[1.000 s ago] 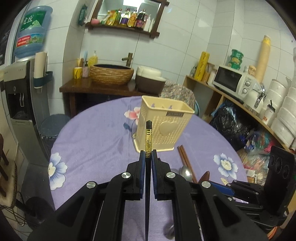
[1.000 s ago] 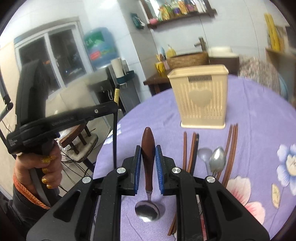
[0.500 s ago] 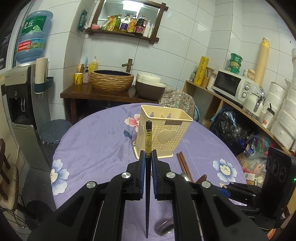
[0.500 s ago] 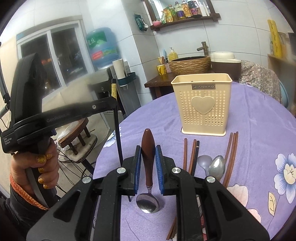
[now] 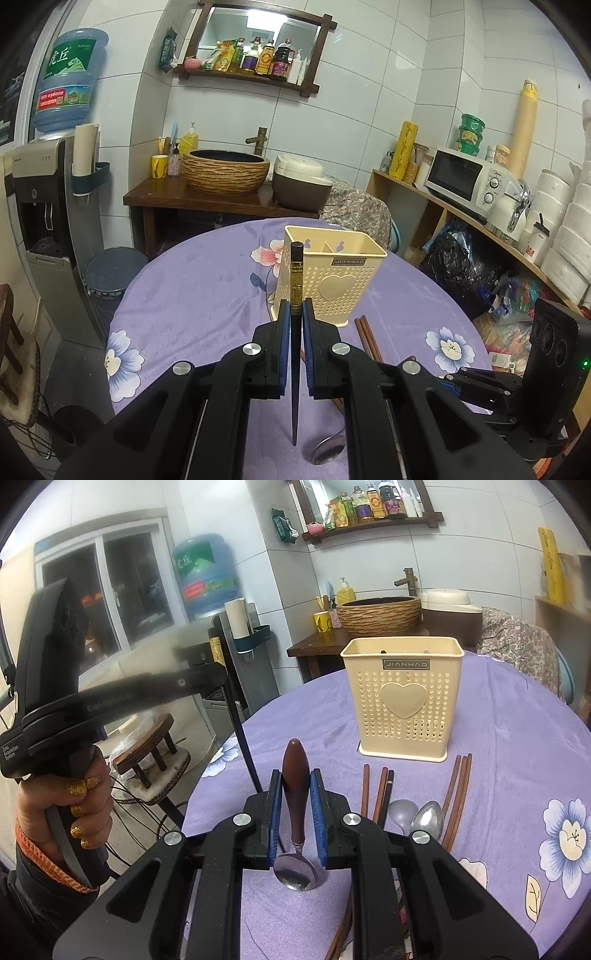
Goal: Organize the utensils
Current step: 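Carry the black chopstick to the cream basket and lower it inside with the left tool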
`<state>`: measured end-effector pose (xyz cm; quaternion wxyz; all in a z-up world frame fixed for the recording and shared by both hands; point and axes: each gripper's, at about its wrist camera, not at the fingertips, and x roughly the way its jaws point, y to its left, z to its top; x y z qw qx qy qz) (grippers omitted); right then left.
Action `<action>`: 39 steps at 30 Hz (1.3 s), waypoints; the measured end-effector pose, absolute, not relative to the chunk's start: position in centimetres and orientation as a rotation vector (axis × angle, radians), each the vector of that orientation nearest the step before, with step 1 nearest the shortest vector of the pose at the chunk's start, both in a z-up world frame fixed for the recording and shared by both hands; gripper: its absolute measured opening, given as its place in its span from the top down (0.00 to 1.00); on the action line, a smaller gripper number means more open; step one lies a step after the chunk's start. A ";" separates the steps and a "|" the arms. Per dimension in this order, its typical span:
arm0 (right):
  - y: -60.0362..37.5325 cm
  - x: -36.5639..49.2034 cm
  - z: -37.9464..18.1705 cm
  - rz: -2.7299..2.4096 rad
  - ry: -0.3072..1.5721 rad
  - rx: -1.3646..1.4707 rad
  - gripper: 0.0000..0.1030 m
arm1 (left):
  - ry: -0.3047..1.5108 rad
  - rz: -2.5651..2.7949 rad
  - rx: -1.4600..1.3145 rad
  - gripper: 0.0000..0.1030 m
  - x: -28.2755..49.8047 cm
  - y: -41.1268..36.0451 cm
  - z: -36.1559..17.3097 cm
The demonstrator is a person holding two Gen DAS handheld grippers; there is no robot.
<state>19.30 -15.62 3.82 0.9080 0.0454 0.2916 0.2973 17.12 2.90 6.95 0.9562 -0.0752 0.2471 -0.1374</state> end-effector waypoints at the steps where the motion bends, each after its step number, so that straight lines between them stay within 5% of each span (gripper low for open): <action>1: -15.6 19.3 3.8 0.613 0.602 0.093 0.84 | 0.501 -0.278 -0.153 0.92 17.1 2.9 7.0; 14: -16.7 21.0 6.1 0.620 0.593 0.117 0.84 | 0.490 -0.316 -0.142 0.92 18.4 2.7 9.5; 29: -19.5 30.4 20.5 0.428 0.376 0.061 0.84 | 0.308 -0.370 -0.196 0.92 25.4 1.2 22.7; 39: -19.7 36.7 17.5 0.340 0.409 0.037 0.84 | 0.310 -0.274 -0.124 0.92 30.3 -2.0 18.9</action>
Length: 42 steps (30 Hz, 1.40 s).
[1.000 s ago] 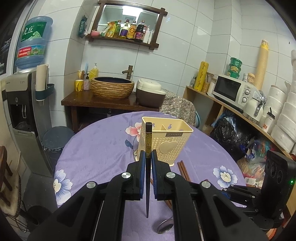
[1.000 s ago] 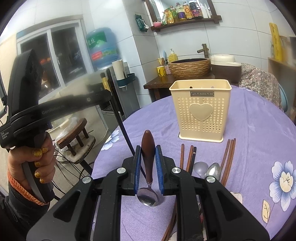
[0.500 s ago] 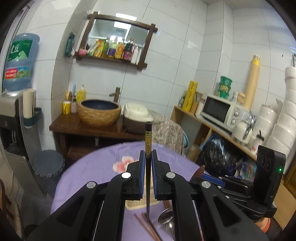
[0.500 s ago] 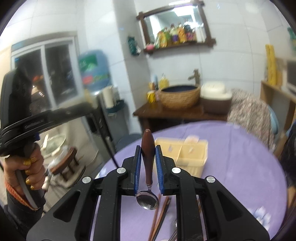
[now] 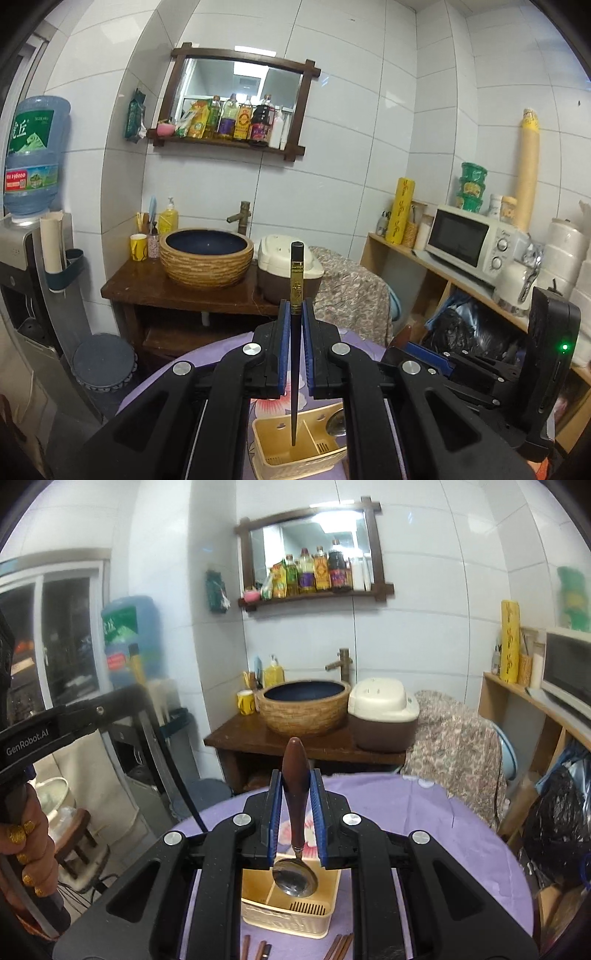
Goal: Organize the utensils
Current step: 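Carry the black chopstick to the cream basket and lower it inside with the left tool, then lower the wooden-handled spoon into the basket with the right tool while the left tool releases the chopstick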
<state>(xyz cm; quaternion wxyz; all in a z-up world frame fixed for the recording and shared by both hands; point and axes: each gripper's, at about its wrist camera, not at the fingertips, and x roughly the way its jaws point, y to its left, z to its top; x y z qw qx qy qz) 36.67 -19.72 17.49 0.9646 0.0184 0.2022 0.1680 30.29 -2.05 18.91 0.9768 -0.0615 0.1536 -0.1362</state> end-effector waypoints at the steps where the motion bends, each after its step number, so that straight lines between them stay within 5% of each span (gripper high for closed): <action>1: -19.6 37.0 16.7 0.336 0.418 0.036 0.84 | 0.319 -0.265 -0.121 0.92 30.7 -2.1 18.0; 12: -19.0 38.2 9.3 0.327 0.522 0.030 0.84 | 0.436 -0.243 -0.096 0.92 32.2 -2.7 10.9; 28: -19.8 38.8 6.9 0.313 0.531 0.058 0.84 | 0.519 -0.230 -0.111 0.94 32.7 -2.5 7.3; 31: -20.1 38.4 6.7 0.307 0.522 0.071 0.71 | 0.506 -0.233 -0.124 0.94 32.2 -2.0 7.6; 33: -20.2 37.9 6.8 0.295 0.502 0.074 0.52 | 0.498 -0.234 -0.125 0.94 31.6 -1.8 7.7; 34: -20.2 37.5 6.9 0.293 0.492 0.074 0.52 | 0.494 -0.234 -0.122 0.93 31.3 -1.7 7.8; 42: -20.4 32.7 6.8 0.256 0.458 0.022 0.20 | 0.515 -0.233 -0.135 0.38 26.9 -0.5 5.7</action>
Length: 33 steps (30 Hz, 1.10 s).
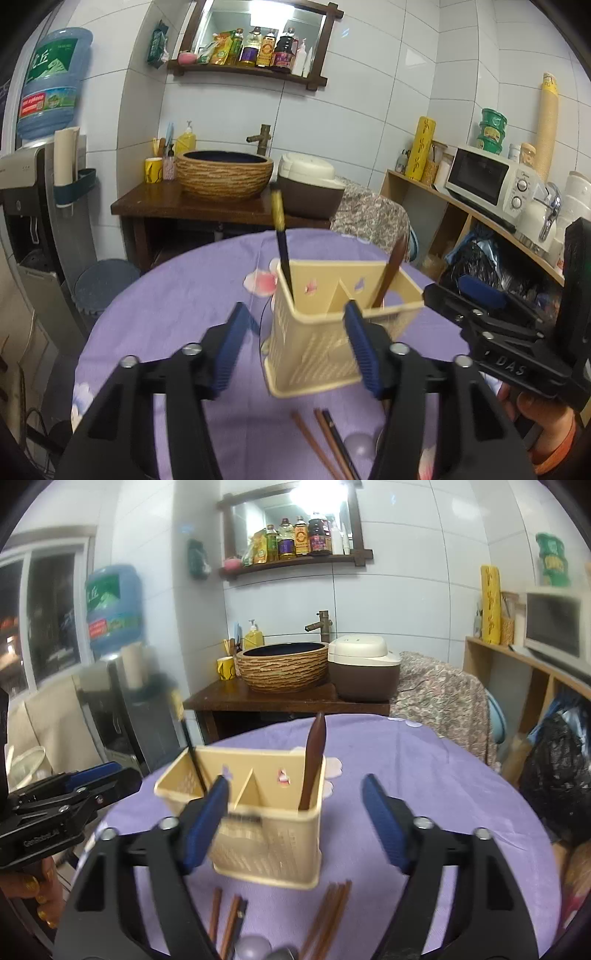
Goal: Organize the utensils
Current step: 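Lower the wooden-handled spoon into the basket with the right tool while the left tool releases the chopstick, then open and withdraw both tools back toward the utensils on the table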
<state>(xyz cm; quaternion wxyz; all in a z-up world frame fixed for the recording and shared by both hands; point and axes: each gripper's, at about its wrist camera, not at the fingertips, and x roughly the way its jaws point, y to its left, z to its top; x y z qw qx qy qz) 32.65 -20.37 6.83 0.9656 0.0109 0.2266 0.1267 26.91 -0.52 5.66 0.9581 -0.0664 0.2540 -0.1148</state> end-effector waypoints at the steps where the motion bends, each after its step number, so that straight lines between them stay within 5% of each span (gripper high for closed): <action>1: -20.4 31.9 6.6 0.257 0.463 0.016 0.18 | 0.521 -0.229 -0.130 0.32 26.4 -0.5 5.3; 6: -21.1 28.0 4.4 0.252 0.511 -0.004 0.10 | 0.574 -0.215 -0.094 0.14 22.7 -0.1 2.5; 12: -23.4 24.2 0.2 0.124 0.619 -0.002 0.09 | 0.649 -0.170 -0.118 0.08 19.7 0.6 -1.1; 26: -26.4 20.7 -6.1 -0.017 0.791 -0.004 0.09 | 0.809 -0.150 -0.125 0.09 17.3 -0.1 -6.5; 33: -25.9 21.0 -6.5 0.011 0.814 -0.002 0.09 | 0.831 -0.170 -0.123 0.26 17.3 -1.0 -6.9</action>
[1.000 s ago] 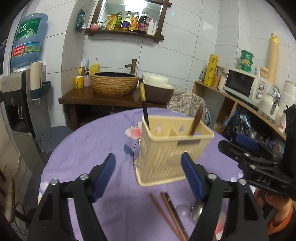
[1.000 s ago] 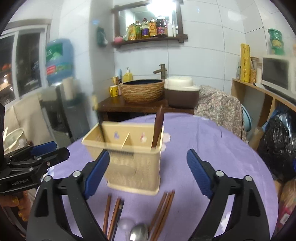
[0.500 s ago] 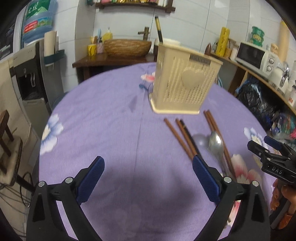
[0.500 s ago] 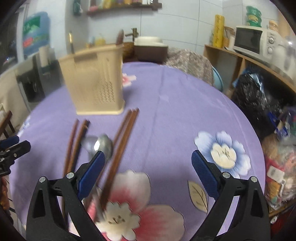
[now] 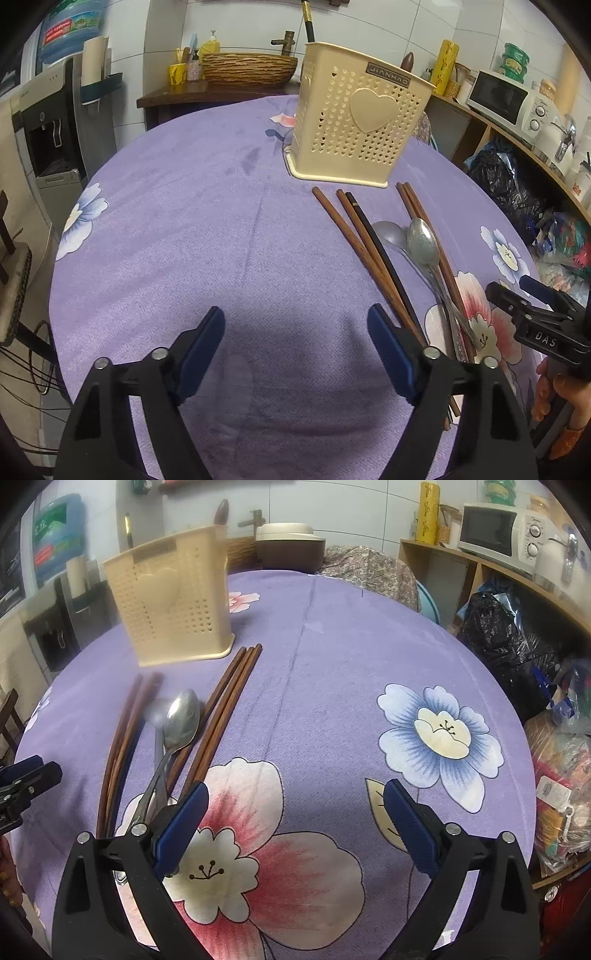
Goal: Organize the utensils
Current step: 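Open and withdraw both tools back toward the utensils on the table, then move both tools toward the lone brown wooden chopstick lying apart from the others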
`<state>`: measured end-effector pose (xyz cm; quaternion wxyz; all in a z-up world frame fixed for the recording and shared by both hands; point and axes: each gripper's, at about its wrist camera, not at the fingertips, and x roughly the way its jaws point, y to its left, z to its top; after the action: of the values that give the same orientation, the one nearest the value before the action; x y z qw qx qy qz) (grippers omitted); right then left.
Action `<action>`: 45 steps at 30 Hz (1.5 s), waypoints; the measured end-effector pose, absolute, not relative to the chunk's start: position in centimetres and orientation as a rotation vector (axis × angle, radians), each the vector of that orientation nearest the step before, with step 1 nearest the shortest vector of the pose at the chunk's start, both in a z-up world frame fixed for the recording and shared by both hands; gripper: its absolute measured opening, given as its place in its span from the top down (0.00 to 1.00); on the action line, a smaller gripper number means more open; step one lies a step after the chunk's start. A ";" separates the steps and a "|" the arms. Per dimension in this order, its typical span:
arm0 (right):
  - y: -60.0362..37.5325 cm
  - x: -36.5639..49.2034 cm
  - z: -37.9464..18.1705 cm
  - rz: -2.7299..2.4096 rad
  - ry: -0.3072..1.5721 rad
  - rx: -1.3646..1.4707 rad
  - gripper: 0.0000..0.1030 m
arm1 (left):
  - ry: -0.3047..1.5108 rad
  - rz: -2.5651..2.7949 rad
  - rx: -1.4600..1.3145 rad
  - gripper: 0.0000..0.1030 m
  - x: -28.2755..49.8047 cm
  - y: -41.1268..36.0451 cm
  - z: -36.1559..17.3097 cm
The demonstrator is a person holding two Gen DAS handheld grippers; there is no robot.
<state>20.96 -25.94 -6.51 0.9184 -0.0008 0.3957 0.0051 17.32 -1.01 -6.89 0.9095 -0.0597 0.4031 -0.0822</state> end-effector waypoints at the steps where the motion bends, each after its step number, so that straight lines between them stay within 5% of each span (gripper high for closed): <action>1: -25.7 21.1 -6.6 0.016 0.818 -0.005 0.09 | 0.833 -0.174 -0.120 0.27 17.4 -1.2 -6.9; 26: -27.1 22.7 -7.2 -0.061 0.864 -0.039 0.08 | 0.848 -0.248 -0.058 0.28 19.2 -5.5 -6.7; 36: -25.2 22.4 -7.0 -0.002 0.857 -0.056 0.08 | 0.872 -0.213 0.008 0.42 20.4 -7.4 -7.6; 45: -25.3 22.9 -6.4 0.004 0.853 -0.081 0.08 | 0.893 -0.159 0.043 0.41 20.1 -3.7 -7.5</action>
<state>22.91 -25.28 -6.45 0.9097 -0.0392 0.4135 0.0021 20.12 -3.66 -7.52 0.8986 0.0209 0.4315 -0.0770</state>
